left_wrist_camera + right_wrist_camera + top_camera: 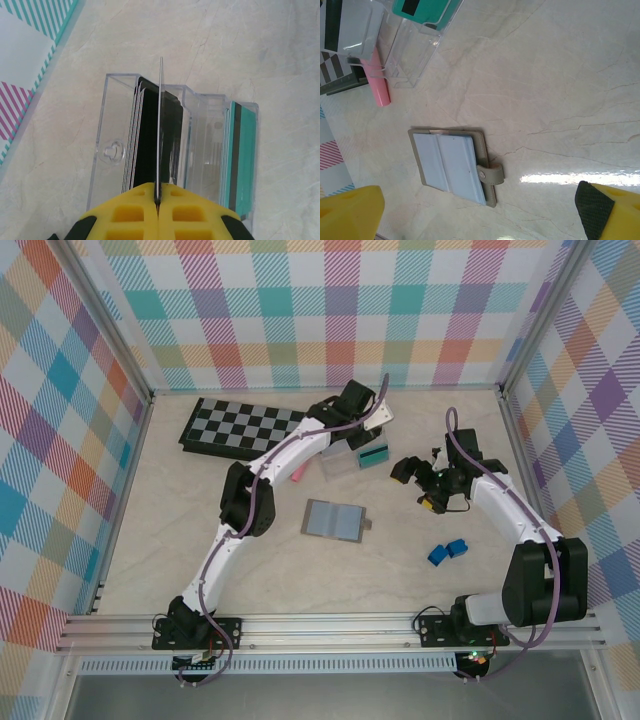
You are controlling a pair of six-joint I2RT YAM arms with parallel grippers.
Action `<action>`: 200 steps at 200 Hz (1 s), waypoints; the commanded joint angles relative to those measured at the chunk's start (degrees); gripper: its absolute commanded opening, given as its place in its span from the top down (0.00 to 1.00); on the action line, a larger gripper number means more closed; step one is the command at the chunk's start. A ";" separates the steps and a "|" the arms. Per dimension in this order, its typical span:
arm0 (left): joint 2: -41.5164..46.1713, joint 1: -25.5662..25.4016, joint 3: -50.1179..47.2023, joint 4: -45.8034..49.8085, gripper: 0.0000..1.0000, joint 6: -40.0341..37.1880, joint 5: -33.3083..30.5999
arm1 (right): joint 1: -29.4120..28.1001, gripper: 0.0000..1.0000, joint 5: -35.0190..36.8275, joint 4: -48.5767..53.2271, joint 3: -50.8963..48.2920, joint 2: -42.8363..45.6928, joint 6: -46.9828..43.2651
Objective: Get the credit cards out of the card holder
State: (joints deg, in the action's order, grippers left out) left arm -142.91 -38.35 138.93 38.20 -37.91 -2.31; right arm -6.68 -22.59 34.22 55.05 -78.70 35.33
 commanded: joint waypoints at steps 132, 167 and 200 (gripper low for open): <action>-0.62 1.53 1.95 -1.86 0.80 2.02 -3.56 | 0.37 0.00 -1.45 0.63 -0.64 -0.89 1.24; 0.72 1.87 2.91 -2.03 0.70 5.90 -1.81 | 0.41 0.00 -1.41 0.61 -0.73 -0.76 1.20; 4.17 2.48 2.92 -1.53 0.63 12.40 0.72 | 0.36 0.01 -1.22 0.33 -0.91 -0.67 0.63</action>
State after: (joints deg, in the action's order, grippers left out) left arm -144.27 -36.82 139.76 35.99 -31.70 -4.05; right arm -6.68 -23.00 34.37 55.05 -79.15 35.99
